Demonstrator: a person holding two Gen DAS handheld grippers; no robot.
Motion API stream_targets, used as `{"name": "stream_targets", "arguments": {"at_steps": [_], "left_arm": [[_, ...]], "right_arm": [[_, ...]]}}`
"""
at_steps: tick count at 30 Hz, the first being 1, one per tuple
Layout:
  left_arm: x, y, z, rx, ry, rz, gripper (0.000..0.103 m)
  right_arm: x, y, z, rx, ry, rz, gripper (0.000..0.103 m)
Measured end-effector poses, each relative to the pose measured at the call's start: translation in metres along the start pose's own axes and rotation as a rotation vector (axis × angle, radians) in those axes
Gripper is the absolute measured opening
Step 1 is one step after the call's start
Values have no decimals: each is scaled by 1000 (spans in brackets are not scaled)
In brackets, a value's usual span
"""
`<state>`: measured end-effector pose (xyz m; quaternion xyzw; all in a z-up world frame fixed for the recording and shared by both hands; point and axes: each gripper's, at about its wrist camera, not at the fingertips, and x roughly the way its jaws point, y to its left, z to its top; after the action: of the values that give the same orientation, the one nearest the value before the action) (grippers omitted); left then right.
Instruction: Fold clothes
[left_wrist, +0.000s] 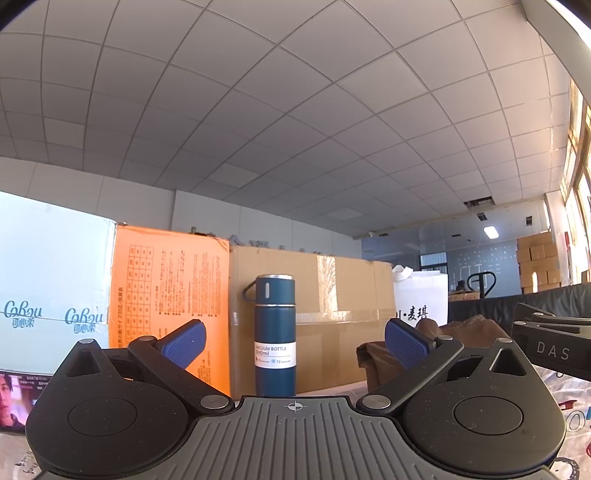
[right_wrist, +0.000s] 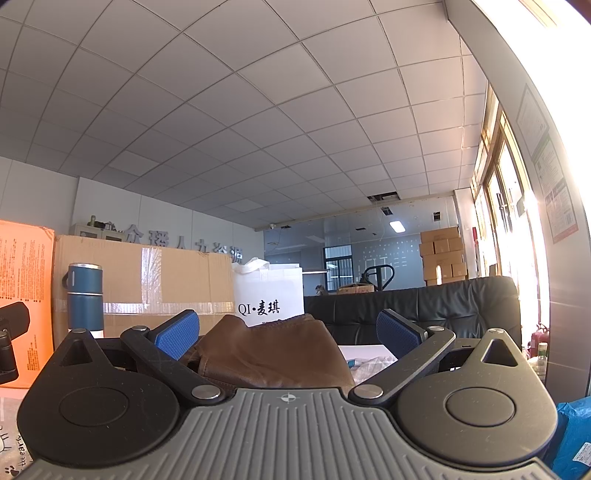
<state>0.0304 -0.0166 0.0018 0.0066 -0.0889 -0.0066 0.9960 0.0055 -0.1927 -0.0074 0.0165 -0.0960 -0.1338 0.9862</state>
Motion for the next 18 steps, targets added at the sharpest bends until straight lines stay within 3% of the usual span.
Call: {"name": "stream_targets", "arguments": {"at_steps": [18], "left_arm": [[0, 0, 1, 1, -5, -19, 103]], "right_arm": [[0, 0, -2, 1, 0, 0, 103]]}}
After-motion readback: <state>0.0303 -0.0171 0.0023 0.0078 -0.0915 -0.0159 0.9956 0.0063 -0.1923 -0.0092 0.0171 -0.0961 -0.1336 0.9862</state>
